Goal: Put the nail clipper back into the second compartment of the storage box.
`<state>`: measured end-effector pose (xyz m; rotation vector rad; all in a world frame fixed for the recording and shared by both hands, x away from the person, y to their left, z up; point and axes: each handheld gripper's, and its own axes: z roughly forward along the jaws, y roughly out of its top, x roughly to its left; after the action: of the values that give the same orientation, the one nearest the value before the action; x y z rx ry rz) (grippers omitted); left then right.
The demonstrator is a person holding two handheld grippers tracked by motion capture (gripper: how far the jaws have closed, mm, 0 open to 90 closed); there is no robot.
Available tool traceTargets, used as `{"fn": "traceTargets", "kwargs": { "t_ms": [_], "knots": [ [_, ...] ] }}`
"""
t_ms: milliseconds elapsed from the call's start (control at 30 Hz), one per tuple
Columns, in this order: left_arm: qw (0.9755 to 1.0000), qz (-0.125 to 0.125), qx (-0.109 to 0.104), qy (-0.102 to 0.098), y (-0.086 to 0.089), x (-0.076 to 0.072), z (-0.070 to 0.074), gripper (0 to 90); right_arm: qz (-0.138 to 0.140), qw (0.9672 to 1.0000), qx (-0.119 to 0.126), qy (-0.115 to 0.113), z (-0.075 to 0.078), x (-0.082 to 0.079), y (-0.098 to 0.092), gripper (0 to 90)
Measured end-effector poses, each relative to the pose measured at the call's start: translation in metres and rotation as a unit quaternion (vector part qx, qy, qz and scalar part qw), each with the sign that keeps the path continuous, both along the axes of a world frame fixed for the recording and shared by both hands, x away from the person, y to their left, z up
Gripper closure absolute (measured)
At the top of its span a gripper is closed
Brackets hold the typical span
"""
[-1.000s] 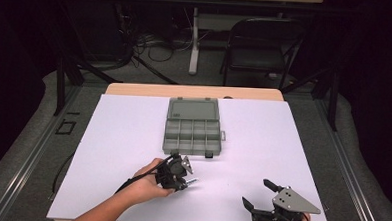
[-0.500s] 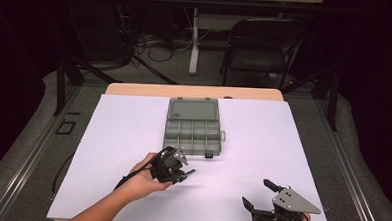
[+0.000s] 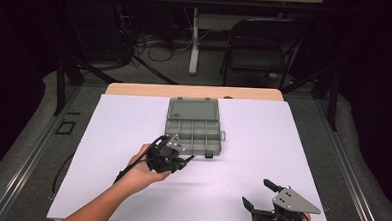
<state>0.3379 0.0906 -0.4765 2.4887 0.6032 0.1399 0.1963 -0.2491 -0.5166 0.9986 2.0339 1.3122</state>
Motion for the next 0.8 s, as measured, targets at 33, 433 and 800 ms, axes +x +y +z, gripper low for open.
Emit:
{"fn": "traceTargets", "kwargs": {
  "t_ms": [33,433,800],
  "knots": [
    [1.0000,0.005,-0.005,-0.006,0.000,0.001,0.002,79.9,-0.001,1.0000,-0.001,0.001,0.000,0.000,0.000,13.7],
    [0.9975,0.053,-0.040,-0.025,0.009,0.021,0.011,79.9,0.000,1.0000,-0.002,0.002,0.000,0.000,0.000,13.7],
    [0.9948,0.084,-0.052,-0.027,0.015,0.039,0.014,79.9,0.002,1.0000,-0.001,0.003,0.000,0.000,0.000,13.7]
  ]
}}
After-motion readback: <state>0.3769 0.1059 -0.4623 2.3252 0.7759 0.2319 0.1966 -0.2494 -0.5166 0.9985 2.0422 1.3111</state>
